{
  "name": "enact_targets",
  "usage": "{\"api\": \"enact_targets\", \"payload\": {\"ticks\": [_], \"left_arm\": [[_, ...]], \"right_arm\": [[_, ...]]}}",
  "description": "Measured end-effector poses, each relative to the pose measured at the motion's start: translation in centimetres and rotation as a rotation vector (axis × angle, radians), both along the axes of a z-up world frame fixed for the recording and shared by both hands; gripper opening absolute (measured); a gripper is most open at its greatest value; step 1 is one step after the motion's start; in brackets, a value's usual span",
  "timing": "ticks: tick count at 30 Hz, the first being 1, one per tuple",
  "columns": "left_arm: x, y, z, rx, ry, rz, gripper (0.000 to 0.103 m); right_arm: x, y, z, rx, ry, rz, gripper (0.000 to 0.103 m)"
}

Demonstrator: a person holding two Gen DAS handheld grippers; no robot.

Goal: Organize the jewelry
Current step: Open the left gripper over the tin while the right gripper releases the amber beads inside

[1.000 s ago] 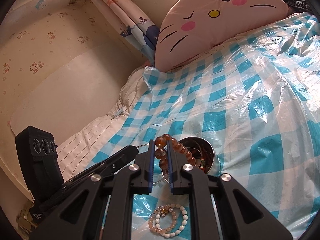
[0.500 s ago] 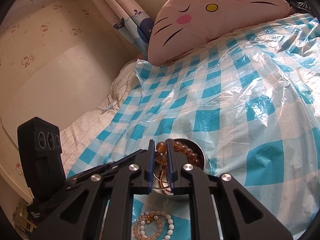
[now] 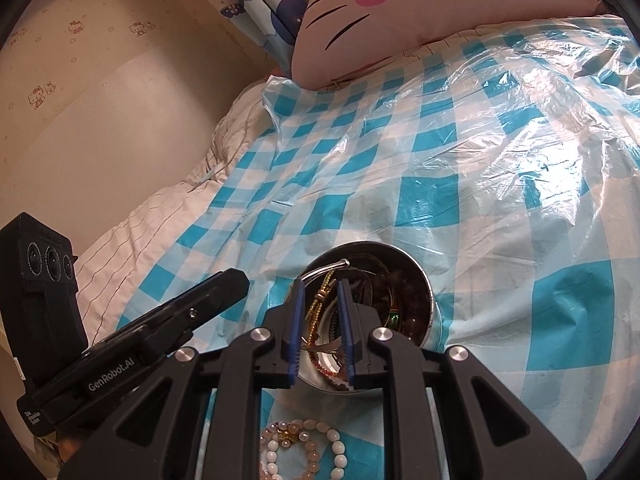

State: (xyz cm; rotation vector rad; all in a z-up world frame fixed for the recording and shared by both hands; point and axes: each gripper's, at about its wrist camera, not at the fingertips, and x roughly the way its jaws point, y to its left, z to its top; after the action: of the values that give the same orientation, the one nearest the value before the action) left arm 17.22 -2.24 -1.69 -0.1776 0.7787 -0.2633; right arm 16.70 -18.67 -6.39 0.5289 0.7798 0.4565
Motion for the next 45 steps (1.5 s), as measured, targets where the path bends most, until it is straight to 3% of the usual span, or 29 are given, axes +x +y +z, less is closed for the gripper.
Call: {"api": "enact_targets", "payload": {"ticks": [11, 15, 18, 24, 28, 38, 45], "left_arm": [[0.1, 1.0, 0.0, -0.011, 0.000, 0.036, 0.035], [0.0, 1.4, 0.1, -0.019, 0.001, 0.051, 0.037], [-0.1, 1.6, 0.3, -0.033, -0.008, 0.061, 0.041], [-0.2, 1.6, 0.3, -0.020, -0.013, 0.065, 0.041], [-0.2, 1.9, 0.4, -0.026, -0.014, 0.072, 0.041], [-0.3, 1.8, 0.6, -0.015, -0.013, 0.068, 0.041], [-0.9, 1.6, 0.7, 0.008, -0.015, 0.071, 0.041]], "right_arm": [[1.4, 3.9, -1.1, -0.226, 0.034, 0.065, 0.021], [0.6, 3.3, 0.1, -0.195, -0.014, 0.034, 0.022], [0.7, 3.8, 0.9, -0.193, -0.050, 0.044, 0.030], [1.4, 4.8, -0.4, -0.242, 0.000, 0.070, 0.036], [1.3, 3.3, -0.5, -0.144, 0.013, 0.042, 0.037], [1.8, 3.8, -1.8, -0.294, 0.060, 0.013, 0.039], [-0.6, 2.7, 0.4, -0.224, -0.013, 0.017, 0.040]]}}
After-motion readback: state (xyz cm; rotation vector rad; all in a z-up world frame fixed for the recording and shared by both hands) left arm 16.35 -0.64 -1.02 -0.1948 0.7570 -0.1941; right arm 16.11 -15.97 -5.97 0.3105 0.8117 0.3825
